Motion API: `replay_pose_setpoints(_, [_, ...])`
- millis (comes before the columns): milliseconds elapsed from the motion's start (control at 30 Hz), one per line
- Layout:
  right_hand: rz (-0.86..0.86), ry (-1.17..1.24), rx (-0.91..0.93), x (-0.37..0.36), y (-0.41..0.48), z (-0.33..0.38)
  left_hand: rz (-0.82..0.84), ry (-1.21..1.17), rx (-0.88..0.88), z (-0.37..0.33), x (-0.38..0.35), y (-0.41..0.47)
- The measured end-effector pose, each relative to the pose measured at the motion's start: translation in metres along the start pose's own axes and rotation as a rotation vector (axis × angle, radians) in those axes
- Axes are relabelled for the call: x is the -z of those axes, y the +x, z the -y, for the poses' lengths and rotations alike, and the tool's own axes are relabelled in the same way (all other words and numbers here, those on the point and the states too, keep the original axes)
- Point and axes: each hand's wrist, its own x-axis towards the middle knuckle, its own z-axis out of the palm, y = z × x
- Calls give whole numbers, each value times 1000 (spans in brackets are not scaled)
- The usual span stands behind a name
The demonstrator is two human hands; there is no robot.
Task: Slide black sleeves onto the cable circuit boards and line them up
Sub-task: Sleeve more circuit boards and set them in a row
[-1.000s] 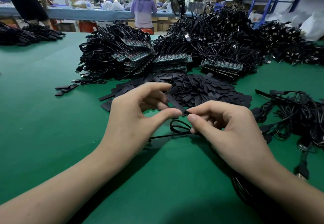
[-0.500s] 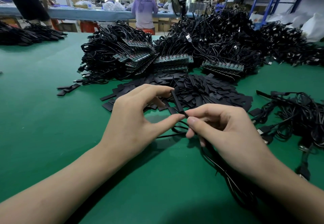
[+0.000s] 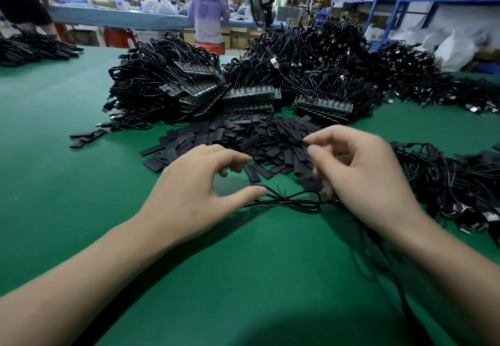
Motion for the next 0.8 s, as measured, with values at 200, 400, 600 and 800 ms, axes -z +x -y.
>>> replay_pose_setpoints(200, [-74, -881, -78, 45, 30, -40, 155, 142, -83, 3, 0, 0])
replay_pose_setpoints(400, [-42, -1099, -167, 70, 28, -73, 197, 151, -70, 6, 0, -2])
replay_pose_setpoints(600, [40, -1185, -217, 88, 25, -78, 213, 175, -31, 8, 1, -1])
replay_pose_setpoints(800, [139, -1195, -309, 107, 29, -81, 236, 169, 4, 6, 4, -1])
